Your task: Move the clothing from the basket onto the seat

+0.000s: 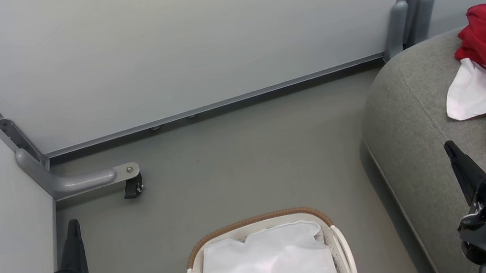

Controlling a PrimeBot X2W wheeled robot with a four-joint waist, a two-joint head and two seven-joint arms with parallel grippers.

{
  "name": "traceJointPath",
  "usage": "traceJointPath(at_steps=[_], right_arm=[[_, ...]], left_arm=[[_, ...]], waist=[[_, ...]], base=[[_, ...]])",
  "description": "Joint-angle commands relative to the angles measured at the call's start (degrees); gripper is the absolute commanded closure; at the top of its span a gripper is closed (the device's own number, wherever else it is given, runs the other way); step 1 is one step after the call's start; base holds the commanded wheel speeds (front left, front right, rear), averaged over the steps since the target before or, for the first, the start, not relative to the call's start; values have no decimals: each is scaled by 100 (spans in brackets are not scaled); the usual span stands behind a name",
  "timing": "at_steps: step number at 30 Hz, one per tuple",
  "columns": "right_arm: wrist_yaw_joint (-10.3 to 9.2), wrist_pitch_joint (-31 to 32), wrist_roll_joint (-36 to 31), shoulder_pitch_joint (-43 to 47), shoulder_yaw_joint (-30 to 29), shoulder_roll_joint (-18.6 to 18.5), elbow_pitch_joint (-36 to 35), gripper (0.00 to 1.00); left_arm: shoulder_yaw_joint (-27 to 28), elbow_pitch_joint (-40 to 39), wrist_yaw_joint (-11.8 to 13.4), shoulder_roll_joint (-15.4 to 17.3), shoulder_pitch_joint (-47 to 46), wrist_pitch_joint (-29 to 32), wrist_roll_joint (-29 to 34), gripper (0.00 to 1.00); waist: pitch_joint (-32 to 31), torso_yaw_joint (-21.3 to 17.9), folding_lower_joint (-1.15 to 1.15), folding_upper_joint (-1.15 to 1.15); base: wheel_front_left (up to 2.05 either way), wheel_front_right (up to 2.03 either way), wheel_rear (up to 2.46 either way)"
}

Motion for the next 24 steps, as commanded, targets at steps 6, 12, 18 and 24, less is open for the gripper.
traceJointPath(at_steps=[6, 12, 18, 24], right_arm=[[-3, 9, 18, 60, -13, -36, -17, 100], [-4, 9, 19, 60, -13, -36, -17, 100], [-3, 9, 19, 60, -13, -36, -17, 100], [-3, 8, 19, 60, -13, -36, -17, 100]], left_arm=[[17, -7, -32, 20, -58, 25, 2, 100], [17, -7, -32, 19, -58, 26, 3, 100], [17, -7, -32, 18, -58, 27, 4, 100], [18, -8, -32, 18, -58, 27, 5, 100]], waist=[[0, 0, 0, 0], [0, 0, 0, 0], [0, 0, 0, 0], [0, 0, 0, 0]], base=[[0, 0, 0], [0, 0, 0], [0, 0, 0], [0, 0, 0]])
